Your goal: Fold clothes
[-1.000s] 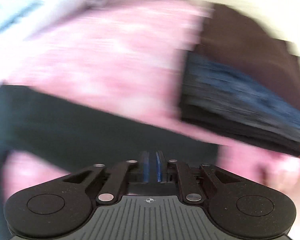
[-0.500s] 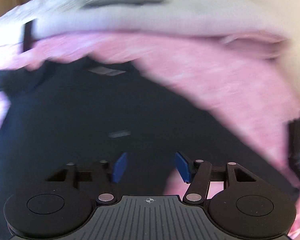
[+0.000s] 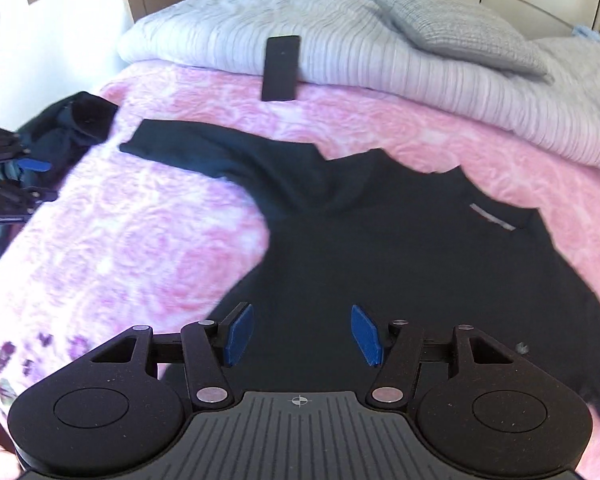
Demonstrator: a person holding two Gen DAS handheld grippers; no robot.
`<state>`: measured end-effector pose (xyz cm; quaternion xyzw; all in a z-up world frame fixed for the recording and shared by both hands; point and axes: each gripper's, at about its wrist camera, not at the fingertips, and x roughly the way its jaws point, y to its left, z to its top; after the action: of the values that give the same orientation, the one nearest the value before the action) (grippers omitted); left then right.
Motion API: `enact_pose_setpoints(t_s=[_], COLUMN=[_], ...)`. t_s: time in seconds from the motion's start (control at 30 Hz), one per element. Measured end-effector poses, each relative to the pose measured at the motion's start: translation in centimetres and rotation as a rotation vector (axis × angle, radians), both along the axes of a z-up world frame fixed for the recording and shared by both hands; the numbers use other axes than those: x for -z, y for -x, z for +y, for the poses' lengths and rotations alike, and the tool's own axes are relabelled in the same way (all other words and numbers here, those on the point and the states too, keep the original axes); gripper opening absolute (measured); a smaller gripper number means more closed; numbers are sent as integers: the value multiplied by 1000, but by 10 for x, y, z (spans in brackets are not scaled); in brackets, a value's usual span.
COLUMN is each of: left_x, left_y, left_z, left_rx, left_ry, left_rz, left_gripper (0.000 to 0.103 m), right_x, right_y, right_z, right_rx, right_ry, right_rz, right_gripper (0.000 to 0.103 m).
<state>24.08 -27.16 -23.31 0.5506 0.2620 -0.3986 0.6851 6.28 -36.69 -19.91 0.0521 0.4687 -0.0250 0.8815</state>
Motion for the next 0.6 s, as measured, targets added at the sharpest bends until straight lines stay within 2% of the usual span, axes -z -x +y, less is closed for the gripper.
enact_pose_setpoints(t_s=[0.1,0.2,0.4,0.5,0.53,0.57,0.6], left_x=[18,57,127,144,146,146,145], left_y=[-10,-43,-113,-135,-140,-144,-150], left_z=[-4,-15,-33,-33,-33,-33,-33], left_rx=[102,229,426,483,499,502,493], left_ry=[-62,-118,-172,-146,-126,-116,-120], left_rz=[-67,-134,-263,-298,-311,-306,-290], left_gripper=[36,32,32,30,28,8,2], right_x=[-13,-11,13,29,32,35,38], right_y=[9,11,5,-3,-6,-10,-13], right_z=[22,30,45,58,62,66,71], right_rx=[41,103,284,329,331,330,329], right_ry=[17,62,119,130,130,128,127], right_rz=[4,39,134,190,205,215,225], right_gripper=[58,58,58,58,58,58,58])
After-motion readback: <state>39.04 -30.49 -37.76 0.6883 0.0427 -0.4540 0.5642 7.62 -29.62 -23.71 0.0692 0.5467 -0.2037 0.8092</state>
